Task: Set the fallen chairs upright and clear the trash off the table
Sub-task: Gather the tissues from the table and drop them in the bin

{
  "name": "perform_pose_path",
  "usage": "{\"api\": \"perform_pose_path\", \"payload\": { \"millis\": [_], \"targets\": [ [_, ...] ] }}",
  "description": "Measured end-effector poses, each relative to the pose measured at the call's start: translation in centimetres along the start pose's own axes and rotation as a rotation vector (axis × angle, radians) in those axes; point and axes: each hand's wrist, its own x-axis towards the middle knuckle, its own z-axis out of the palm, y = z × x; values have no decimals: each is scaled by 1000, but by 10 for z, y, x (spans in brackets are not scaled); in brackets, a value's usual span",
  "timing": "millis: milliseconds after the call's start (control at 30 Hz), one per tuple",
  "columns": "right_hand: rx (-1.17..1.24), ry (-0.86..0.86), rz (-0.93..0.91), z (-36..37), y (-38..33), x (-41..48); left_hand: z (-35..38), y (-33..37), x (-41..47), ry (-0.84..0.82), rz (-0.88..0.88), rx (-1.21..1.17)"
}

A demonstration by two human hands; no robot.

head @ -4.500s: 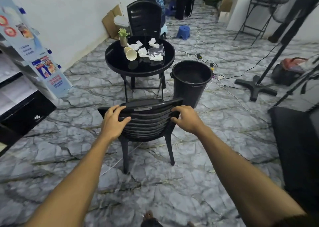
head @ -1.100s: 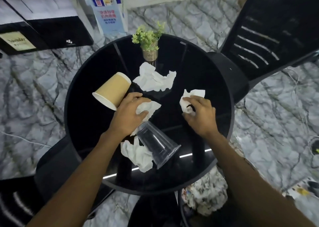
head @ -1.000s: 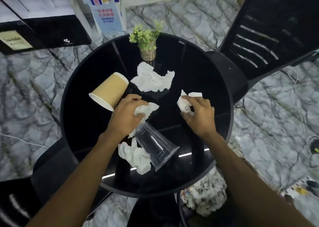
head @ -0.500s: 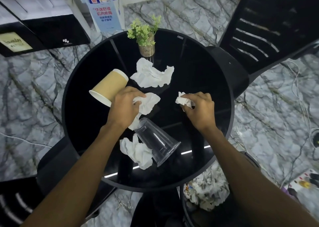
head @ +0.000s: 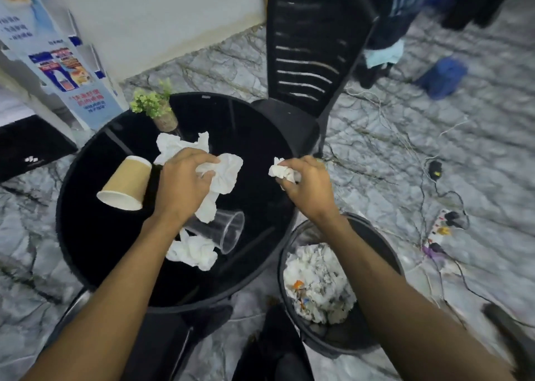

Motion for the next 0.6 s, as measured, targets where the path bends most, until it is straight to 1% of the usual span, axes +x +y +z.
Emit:
{"api": "perform_pose_path", "payload": {
  "millis": [167, 333, 433, 600],
  "targets": [
    [-53, 127, 140, -57, 43, -59, 37, 63, -15, -96, 132, -75],
    [-101, 168, 307, -97, 95, -119, 95, 119, -41, -225, 218, -127],
    [-96, 178, 376, -111, 124, -153, 133, 140, -60, -311, 255, -139],
    [-59, 138, 472, -112, 173, -190, 197, 151, -85, -430, 245, -107]
  ]
}}
